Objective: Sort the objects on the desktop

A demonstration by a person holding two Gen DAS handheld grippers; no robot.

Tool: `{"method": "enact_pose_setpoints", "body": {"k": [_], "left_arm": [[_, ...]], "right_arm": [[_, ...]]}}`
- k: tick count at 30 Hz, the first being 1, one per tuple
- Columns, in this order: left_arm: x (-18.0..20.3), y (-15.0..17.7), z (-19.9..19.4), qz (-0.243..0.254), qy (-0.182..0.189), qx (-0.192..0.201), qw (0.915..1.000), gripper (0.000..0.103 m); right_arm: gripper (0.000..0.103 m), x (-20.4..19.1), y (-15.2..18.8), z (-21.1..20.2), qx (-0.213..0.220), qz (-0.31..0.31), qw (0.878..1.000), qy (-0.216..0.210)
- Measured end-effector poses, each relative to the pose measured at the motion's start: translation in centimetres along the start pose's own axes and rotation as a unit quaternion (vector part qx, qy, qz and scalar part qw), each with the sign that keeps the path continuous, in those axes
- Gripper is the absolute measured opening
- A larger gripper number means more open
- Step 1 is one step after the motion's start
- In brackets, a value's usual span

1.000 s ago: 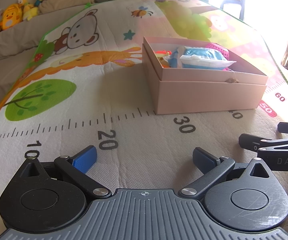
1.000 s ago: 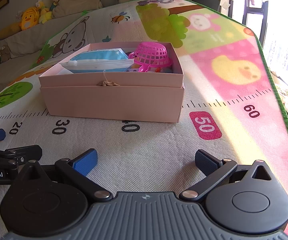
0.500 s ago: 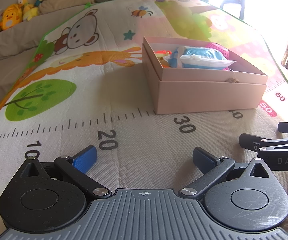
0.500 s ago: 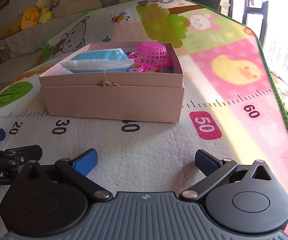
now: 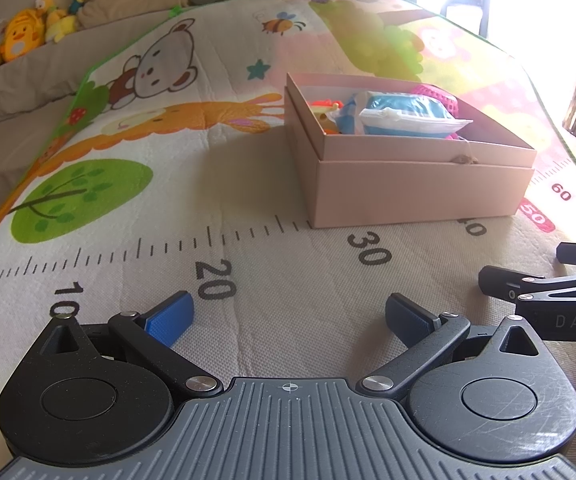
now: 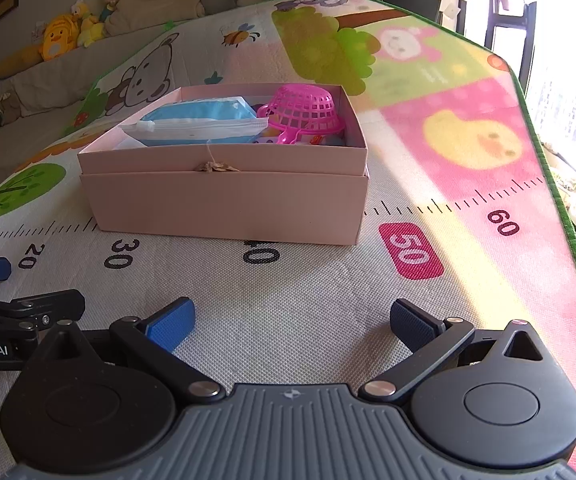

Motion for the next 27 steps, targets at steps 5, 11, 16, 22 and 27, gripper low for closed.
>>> {"method": "enact_pose_setpoints", "body": {"k": [5,11,16,22,27], "left_arm": [[-0.01,0.04,-0.01,0.0,0.0,0.0,1.0,0.103],[0.05,0.04,-0.05,0.001,0.002,0.0,1.0,0.103],[0.02,0.05,-0.06,0.001,0.002,0.0,1.0,0.103],[-0.04,0.1,-0.09,0.003,0.0,-0.001,1.0,0.103],[-0.01,0.11,-0.04,0.003,0.001,-0.002,1.0,0.103]], "right_arm": [[0.103,0.02,-0.1,0.06,0.0,0.0,1.0,0.0],[0.103,0.01,0.08,-0.03,0.0,-0.001,1.0,0.001],[0.103,0.01,0.09,0.01,0.0,-0.001,1.0,0.001],[0.103,0.05,-0.01,0.01,0.0,-0.001,1.0,0.0],[0.103,0.04,0.01,-0.07,0.0,-0.001,1.0,0.0]]}}
Point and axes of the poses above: each gripper's, at about its wrist camera, not at the fingertips, and z roughly the way its jaws point, x to its right, y to its underside, the point moved 5 cm from there along z, roughly the way its jaws point, and after that the axes turned 6 degrees about z, right-handed, at the moved point
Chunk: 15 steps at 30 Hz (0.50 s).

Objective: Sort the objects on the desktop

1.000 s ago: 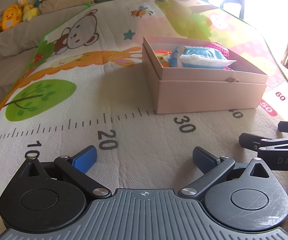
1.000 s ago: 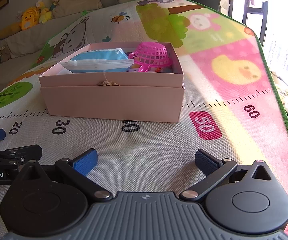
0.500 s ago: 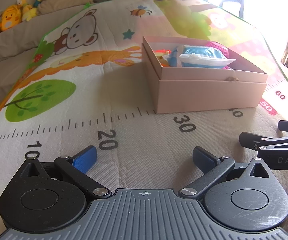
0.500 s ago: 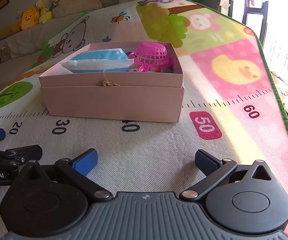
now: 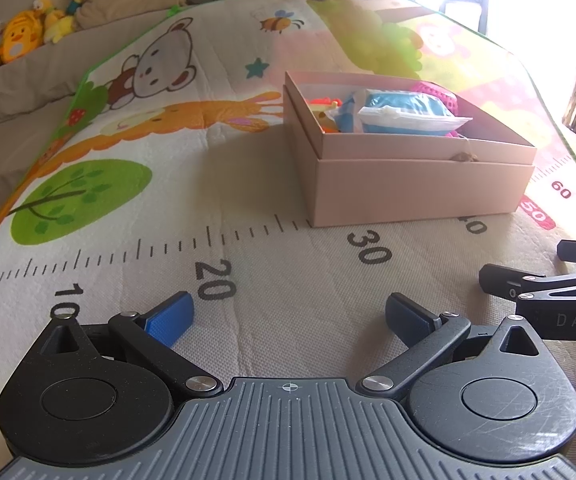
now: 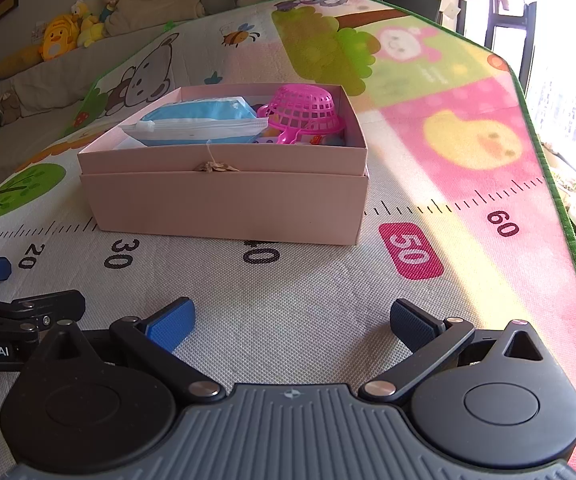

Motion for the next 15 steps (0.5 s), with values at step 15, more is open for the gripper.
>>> {"method": "enact_pose_setpoints", "body": {"k": [15], "left_arm": [[-0.13,-0.1,0.06,0.003,0.003,-0.006,1.0,0.103]], "right_arm": [[0.103,-0.07,0.03,-0.06,0.0,0.0,1.0,0.0]]}}
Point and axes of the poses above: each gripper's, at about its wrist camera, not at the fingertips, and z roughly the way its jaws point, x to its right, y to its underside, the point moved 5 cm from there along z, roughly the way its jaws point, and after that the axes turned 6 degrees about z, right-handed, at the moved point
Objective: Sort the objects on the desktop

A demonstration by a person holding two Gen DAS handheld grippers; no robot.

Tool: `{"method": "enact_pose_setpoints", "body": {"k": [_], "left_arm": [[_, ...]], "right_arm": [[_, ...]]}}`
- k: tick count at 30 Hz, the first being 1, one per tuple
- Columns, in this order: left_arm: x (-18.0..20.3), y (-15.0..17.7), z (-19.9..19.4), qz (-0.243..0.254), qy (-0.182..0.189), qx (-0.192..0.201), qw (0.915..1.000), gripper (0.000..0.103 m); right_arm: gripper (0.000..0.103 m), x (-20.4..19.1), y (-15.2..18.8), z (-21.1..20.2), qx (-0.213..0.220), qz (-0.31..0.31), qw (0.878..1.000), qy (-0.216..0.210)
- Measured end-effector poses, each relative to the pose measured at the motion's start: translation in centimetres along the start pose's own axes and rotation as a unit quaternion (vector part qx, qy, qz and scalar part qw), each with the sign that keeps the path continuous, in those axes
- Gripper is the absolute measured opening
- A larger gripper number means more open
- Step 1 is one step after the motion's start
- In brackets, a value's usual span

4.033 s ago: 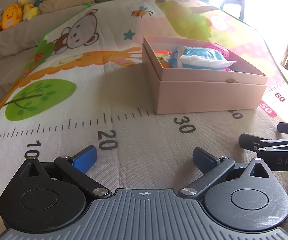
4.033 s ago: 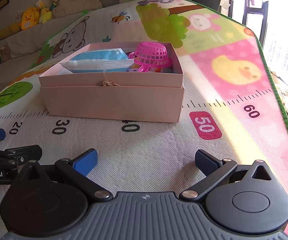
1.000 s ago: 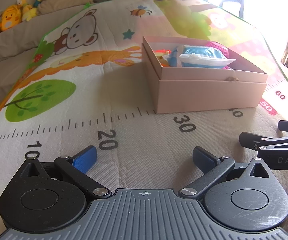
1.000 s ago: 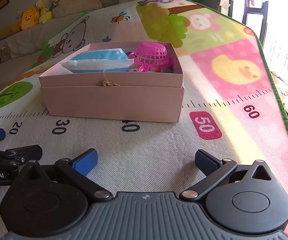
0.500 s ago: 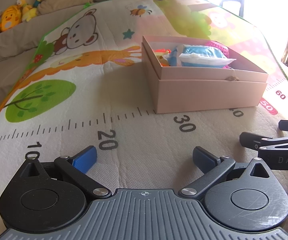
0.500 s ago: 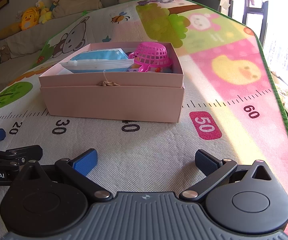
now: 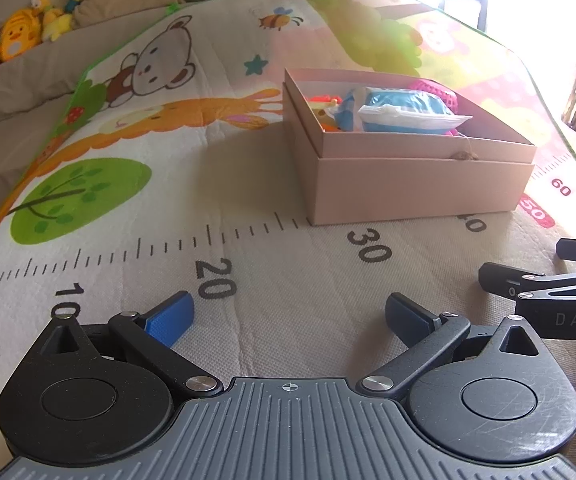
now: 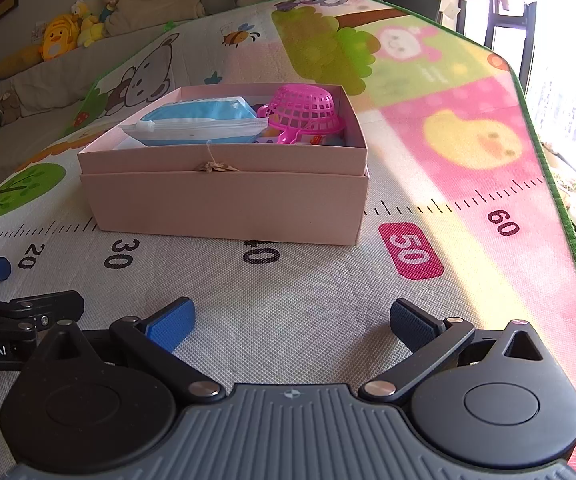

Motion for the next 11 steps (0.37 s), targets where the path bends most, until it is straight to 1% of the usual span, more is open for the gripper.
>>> {"method": "enact_pose_setpoints", "body": {"k": [10,11], "left_arm": [[-0.23,-0.31,-0.1,0.001,0.002,-0.007,1.0,0.103],[-0.32,-0.6,-0.11,-0.003,0.013,-0.011,0.9999,0.103]], "right_arm": [[0.103,0.02,-0.02,0.03,0.0,0.0,1.0,0.0],[0.103,0.0,-0.01,0.03,0.0,0.0,1.0,0.0]]}}
Point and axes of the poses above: each gripper's, at about its wrist camera, not at the fingertips, and z roughly the way its jaws point, x to its right, y to its underside, the point moved 5 cm from there along z, roughly the way its jaws point, and after that the axes turned 6 degrees about z, right-handed, at the moved point
